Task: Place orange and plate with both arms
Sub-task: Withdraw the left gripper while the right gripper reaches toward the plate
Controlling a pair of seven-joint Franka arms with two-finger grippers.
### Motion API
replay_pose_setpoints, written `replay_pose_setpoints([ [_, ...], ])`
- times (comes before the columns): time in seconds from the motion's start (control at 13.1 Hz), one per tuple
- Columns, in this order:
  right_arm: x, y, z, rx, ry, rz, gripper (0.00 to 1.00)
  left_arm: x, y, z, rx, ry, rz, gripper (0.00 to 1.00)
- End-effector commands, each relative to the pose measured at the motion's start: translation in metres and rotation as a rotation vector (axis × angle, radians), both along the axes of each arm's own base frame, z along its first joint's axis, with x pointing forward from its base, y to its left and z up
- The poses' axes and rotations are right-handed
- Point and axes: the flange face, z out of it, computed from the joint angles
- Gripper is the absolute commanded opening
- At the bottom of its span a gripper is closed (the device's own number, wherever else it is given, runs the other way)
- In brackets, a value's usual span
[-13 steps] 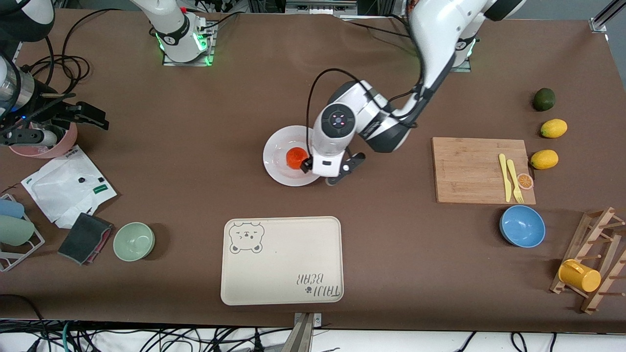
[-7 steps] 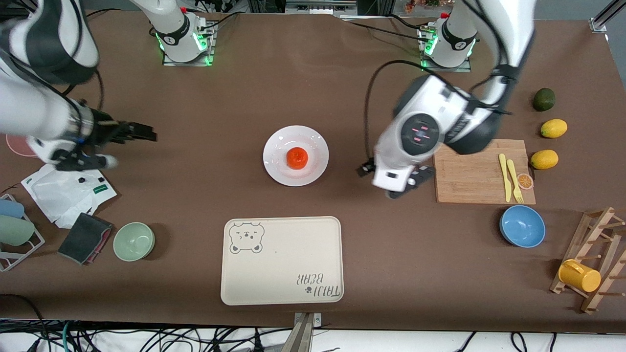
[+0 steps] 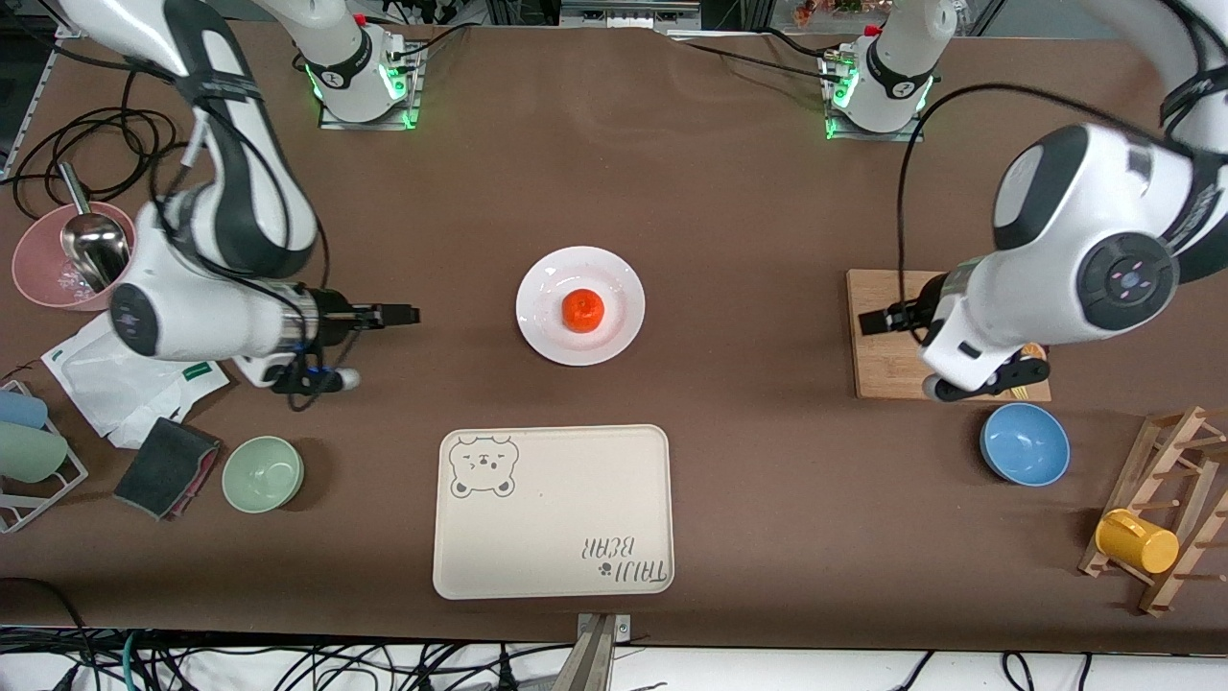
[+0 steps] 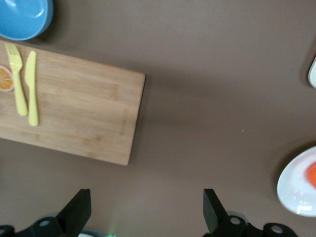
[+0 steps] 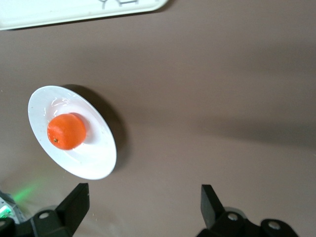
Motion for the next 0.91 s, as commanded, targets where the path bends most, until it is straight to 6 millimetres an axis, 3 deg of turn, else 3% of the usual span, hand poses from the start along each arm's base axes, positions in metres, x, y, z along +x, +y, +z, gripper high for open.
replay_pose_setpoints([
  [0.0, -0.013, 0.014, -0.022, 0.071, -0.015, -0.046, 1.0, -0.013, 0.042, 0.035, -0.036, -0.033, -0.125, 1.0],
  [0.23, -0.038, 0.008, -0.053, 0.268, -0.031, -0.021, 1.0, -0.008, 0.116, 0.058, -0.09, -0.118, -0.253, 1.0],
  [0.3, -0.047, 0.004, -0.067, 0.309, -0.035, 0.001, 1.0, -0.013, 0.13, 0.062, -0.083, -0.138, -0.261, 1.0],
  [0.53, -0.069, -0.009, -0.099, 0.425, -0.069, -0.048, 1.0, -0.046, 0.154, 0.102, -0.093, -0.291, -0.236, 1.0],
  [0.84, -0.08, -0.003, -0.128, 0.497, -0.097, -0.112, 1.0, -0.067, 0.159, 0.112, -0.05, -0.311, -0.229, 1.0],
])
